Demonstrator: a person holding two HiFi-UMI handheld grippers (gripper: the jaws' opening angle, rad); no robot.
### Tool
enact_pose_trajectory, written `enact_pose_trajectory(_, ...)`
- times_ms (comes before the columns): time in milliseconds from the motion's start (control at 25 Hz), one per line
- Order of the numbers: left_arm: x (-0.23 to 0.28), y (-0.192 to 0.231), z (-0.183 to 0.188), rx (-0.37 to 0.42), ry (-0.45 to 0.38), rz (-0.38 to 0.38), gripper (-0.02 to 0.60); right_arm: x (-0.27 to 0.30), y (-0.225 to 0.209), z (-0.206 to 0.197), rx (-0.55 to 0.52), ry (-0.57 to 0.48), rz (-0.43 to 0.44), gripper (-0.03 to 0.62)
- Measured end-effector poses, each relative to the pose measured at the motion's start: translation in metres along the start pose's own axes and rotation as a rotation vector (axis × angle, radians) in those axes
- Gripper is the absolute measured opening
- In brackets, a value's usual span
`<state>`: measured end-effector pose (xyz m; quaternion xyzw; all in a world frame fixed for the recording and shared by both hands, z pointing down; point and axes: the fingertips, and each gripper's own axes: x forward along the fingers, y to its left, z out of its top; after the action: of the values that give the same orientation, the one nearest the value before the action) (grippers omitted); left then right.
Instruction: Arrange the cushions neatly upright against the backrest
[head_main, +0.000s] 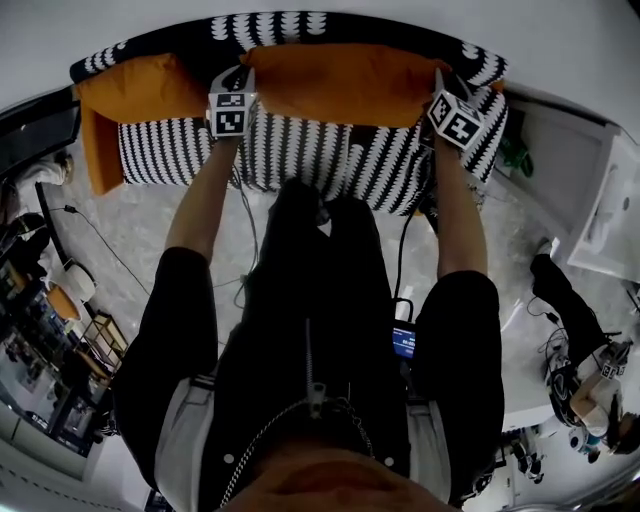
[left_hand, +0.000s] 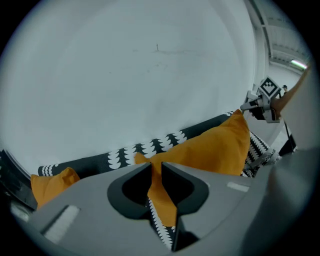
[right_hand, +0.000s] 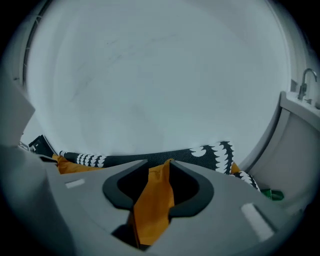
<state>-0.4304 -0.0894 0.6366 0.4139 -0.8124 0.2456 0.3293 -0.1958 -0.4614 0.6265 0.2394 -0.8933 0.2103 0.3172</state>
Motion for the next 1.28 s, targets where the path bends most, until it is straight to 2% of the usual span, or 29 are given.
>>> enact_pose_trajectory(80,-0.012,0.002,0.002,0.01,-0.017,0.031,0.066,-0.01,0.003,0.003,-0.007,-0.021,0.002,0.126)
enact_pose_trajectory(200,-0.028,-0.005,0.002,-0.006,-0.037,0.036,0.066,-0.022,0.008,0.003,-0.023,-0.036,0.019,0.107)
enact_pose_trajectory(400,-0.055,-0.027,-0.007,-0.067,-0.05,0.006,0.066,-0.044,0.029,-0.013,-0.012,-0.01,0.048,0.073)
enact_pose_trajectory(480,-0.068,-0.036,-0.012,-0.088,-0.058,-0.013,0.032,-0.054,0.039,-0.023,-0.007,0.013,0.047,0.046)
enact_pose_trajectory(560,-0.083,-0.044,-0.017,-0.091,-0.076,-0.031,0.019,-0.065,0.048,-0.033,-0.013,0.028,0.03,0.004)
enact_pose_trajectory(640,-0.097,-0.052,-0.023,-0.082,-0.091,-0.052,0.009,-0.073,0.06,-0.045,-0.029,0.044,0.029,0.003)
enact_pose_trajectory(840,-0.133,-0.063,-0.049,-0.065,-0.114,-0.106,0.009,-0.099,0.103,-0.074,-0.144,0.111,0.089,0.003)
enact_pose_trajectory(1000,-0.174,-0.06,-0.074,-0.07,-0.151,-0.145,0.009,-0.128,0.142,-0.104,-0.141,0.128,0.118,0.003)
enact_pose_trajectory(1160,-0.212,-0.051,-0.108,-0.067,-0.17,-0.178,0.009,-0.166,0.191,-0.133,-0.142,0.102,0.125,0.003)
enact_pose_trajectory(1280,-0.243,-0.035,-0.133,-0.085,-0.182,-0.171,0.009,-0.199,0.236,-0.152,-0.177,0.046,0.112,0.003)
